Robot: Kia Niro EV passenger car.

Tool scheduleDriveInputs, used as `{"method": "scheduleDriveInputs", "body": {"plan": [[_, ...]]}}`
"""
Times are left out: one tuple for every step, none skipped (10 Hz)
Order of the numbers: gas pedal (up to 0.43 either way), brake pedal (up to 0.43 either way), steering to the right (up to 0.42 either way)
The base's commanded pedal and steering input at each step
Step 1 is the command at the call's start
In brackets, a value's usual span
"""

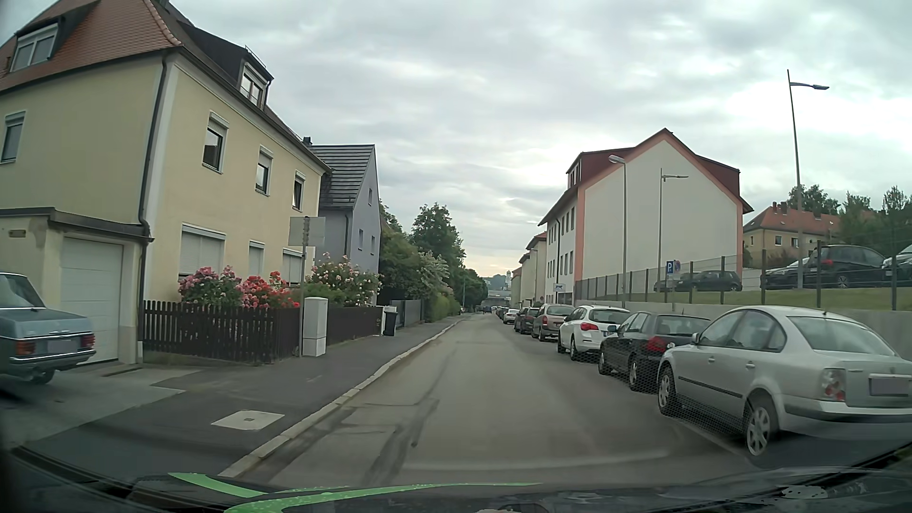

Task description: Follow the waypoints while adhering to traffic rules and regulations

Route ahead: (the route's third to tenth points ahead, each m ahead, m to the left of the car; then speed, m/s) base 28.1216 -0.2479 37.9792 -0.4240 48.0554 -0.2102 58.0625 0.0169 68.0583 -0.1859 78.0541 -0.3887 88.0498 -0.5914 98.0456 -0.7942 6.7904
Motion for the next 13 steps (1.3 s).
{"method": "scheduleDriveInputs", "body": {"plan": [[0.157, 0.0, 0.014], [0.157, 0.0, 0.012], [0.157, 0.0, 0.011], [0.13, 0.0, 0.009], [0.118, 0.0, 0.009], [0.11, 0.0, 0.009], [0.098, 0.0, 0.009], [0.087, 0.0, 0.009], [0.087, 0.0, 0.008], [0.087, 0.0, 0.008], [0.087, 0.0, 0.005], [0.087, 0.0, 0.003], [0.087, 0.0, 0.002]]}}
